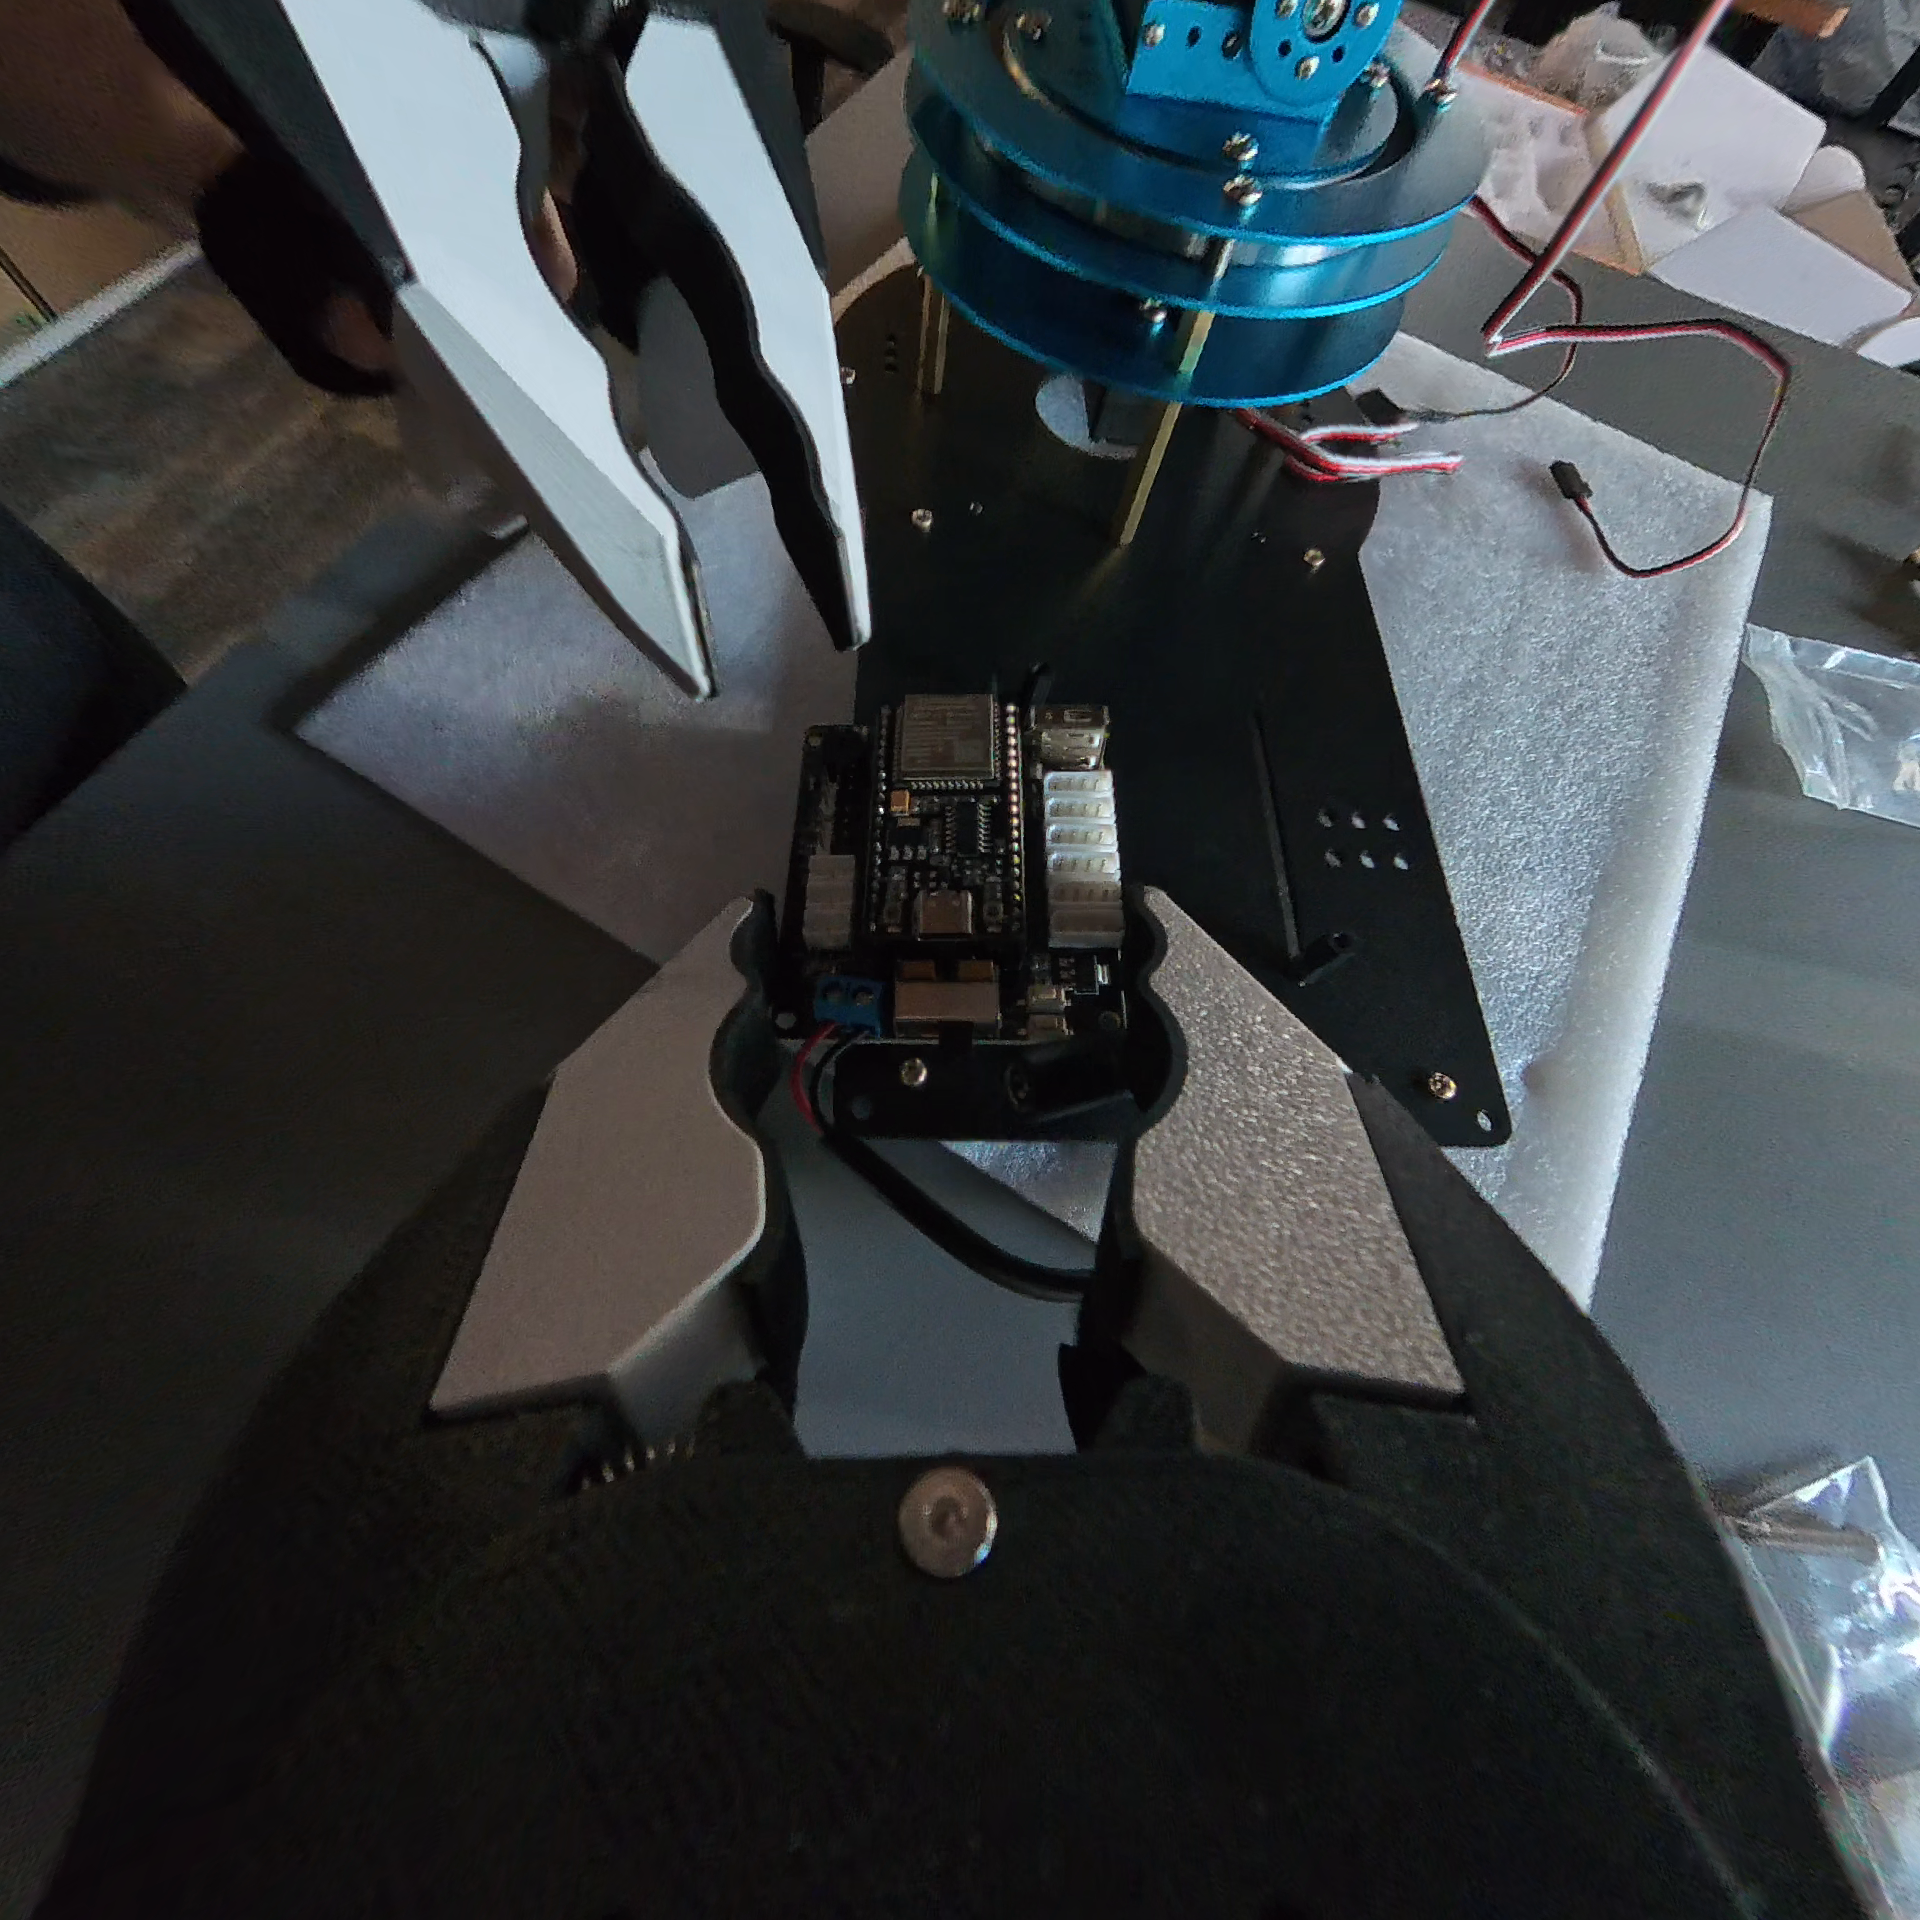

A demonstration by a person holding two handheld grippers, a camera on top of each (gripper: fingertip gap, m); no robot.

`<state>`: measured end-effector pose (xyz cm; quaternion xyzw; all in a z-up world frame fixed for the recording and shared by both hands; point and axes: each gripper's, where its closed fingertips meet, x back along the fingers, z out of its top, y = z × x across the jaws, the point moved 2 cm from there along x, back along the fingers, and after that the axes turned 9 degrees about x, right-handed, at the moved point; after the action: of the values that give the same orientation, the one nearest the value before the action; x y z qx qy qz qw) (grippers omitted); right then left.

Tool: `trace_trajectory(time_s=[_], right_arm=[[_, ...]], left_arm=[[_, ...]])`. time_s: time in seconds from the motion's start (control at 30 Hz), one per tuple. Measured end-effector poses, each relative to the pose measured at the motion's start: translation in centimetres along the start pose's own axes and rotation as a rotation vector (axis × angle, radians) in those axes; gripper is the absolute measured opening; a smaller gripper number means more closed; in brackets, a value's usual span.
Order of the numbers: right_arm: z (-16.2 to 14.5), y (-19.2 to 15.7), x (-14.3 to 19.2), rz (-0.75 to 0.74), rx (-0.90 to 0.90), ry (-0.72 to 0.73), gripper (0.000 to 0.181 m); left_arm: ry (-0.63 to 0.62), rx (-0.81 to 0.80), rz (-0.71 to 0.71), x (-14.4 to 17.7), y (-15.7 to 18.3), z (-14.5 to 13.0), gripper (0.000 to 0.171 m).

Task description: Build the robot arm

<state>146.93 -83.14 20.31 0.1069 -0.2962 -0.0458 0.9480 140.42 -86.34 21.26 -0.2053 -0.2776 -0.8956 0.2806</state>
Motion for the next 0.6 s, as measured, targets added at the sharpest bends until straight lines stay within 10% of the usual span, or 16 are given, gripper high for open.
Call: trace_trajectory(time_s=[0.6], right_arm=[[1.0, 3.9, -0.6, 0.037, -0.077, 0.094, 0.065]], left_arm=[[0.123, -0.185, 0.262, -0.9, -2.6, 2.1, 0.016]])
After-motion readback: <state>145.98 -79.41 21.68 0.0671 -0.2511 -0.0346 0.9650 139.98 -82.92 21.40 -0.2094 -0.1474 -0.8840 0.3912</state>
